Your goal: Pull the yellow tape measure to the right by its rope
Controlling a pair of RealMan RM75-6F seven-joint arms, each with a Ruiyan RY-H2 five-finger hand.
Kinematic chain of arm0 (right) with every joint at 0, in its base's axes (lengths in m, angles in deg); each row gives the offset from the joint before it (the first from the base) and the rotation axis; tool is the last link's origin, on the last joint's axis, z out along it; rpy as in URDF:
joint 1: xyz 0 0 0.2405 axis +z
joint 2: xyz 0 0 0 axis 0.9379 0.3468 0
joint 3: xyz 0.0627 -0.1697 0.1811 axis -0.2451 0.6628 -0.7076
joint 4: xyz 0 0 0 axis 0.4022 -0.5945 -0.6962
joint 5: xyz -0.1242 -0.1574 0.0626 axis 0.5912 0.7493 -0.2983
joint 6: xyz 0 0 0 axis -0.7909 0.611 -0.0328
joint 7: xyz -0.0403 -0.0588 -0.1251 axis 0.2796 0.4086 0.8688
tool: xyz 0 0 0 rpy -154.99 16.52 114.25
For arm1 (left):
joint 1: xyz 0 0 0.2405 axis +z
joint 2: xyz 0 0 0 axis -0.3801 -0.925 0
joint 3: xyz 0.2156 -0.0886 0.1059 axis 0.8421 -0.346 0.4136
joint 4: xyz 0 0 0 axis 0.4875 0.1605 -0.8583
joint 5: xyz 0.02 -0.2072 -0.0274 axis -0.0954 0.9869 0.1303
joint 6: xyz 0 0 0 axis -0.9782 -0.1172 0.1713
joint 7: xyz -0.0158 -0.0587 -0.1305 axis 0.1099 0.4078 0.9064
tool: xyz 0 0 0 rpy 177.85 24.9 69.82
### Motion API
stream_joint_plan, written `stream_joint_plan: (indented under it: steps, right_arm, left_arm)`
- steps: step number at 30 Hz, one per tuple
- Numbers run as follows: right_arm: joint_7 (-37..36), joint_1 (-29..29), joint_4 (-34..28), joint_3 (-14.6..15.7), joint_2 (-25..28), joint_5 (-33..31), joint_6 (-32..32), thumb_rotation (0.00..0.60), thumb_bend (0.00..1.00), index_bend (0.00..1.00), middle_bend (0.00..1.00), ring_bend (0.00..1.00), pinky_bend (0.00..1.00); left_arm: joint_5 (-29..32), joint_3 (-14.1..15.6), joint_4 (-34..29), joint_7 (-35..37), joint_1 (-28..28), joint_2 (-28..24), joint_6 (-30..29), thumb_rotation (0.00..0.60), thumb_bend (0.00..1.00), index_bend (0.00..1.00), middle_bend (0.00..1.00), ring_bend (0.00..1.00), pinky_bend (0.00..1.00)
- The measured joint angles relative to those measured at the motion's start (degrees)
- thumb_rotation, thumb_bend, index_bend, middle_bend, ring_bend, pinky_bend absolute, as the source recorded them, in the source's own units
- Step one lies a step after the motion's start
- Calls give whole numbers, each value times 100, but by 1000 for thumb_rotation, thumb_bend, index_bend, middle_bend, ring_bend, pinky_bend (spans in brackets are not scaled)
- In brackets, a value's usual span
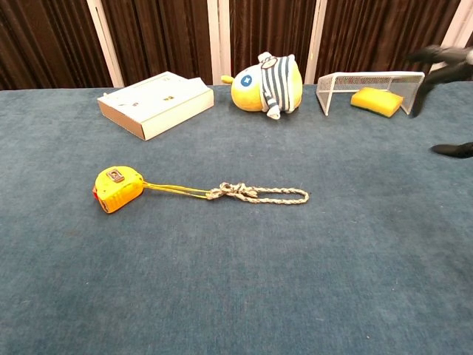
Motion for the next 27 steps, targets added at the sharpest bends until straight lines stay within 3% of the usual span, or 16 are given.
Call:
stream_joint_plan:
  steps: [12, 27]
  right_arm:
    - [911, 809, 848, -146, -1602, -1214, 829, 600, 360, 448, 66, 0, 3]
    - [872, 1106, 1634, -44, -2326, -1582, 980, 600, 364, 473, 66, 0, 3]
  left_arm:
    - [145, -24, -27, 125, -34, -18, 146, 600, 0, 0, 0, 0, 0]
    - [237, -41, -59, 190, -79, -11, 263, 600, 0, 0, 0, 0, 0]
